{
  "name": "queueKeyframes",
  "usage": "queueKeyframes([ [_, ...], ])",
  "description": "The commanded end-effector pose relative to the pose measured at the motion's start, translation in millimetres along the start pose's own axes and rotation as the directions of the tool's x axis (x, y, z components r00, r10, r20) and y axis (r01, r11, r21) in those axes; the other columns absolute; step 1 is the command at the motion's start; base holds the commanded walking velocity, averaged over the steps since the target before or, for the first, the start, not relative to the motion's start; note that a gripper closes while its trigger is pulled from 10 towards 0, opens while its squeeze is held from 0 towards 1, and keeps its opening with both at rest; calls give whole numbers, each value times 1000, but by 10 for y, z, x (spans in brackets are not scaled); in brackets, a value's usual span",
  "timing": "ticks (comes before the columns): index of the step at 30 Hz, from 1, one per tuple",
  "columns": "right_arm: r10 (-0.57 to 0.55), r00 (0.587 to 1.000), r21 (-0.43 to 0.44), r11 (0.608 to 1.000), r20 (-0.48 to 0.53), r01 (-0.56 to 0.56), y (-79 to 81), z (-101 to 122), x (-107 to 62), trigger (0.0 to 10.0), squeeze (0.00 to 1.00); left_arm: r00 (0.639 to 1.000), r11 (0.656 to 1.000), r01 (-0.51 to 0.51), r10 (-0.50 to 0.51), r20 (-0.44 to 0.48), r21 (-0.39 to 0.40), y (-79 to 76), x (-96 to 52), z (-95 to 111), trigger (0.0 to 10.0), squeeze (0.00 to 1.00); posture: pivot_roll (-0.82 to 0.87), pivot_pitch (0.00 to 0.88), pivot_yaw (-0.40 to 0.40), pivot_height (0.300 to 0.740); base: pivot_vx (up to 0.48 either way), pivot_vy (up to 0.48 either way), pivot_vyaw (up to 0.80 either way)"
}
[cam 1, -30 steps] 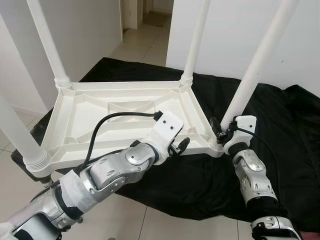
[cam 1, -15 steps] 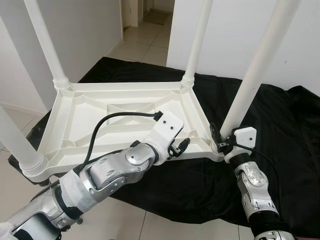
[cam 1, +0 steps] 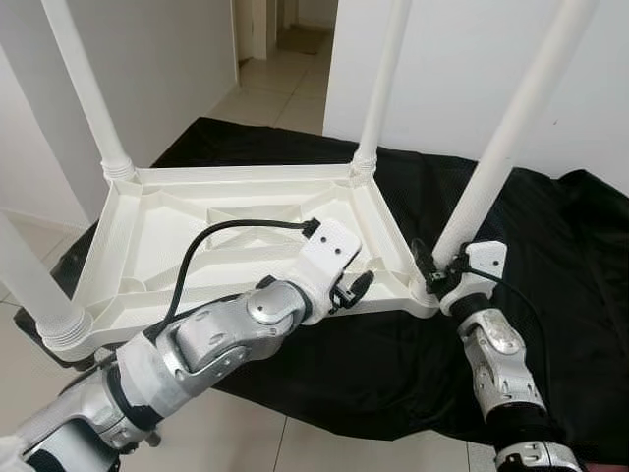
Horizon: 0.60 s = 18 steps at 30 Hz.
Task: Building children table
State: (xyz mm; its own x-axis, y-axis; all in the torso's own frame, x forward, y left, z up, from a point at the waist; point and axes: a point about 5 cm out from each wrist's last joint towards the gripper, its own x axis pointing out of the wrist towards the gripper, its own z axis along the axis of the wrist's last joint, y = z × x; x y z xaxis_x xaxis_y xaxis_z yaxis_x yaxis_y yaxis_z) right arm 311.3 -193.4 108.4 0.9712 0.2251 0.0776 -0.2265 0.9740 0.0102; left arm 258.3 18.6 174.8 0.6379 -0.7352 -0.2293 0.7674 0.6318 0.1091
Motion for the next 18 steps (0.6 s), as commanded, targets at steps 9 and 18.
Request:
queueKeyframes([
  [9,35,962,54,998,-271,-21,109,-508,-199,10000,0,886,885,464,-464,-12,28,-241,-51,37,10000,0,-21,0,-28,740,0,0,0],
  [18,3,999,31,1000,-43,-2,131,-272,-223,10000,0,889,888,458,-458,-11,32,-236,-53,39,10000,0,-24,0,-27,740,0,0,0],
])
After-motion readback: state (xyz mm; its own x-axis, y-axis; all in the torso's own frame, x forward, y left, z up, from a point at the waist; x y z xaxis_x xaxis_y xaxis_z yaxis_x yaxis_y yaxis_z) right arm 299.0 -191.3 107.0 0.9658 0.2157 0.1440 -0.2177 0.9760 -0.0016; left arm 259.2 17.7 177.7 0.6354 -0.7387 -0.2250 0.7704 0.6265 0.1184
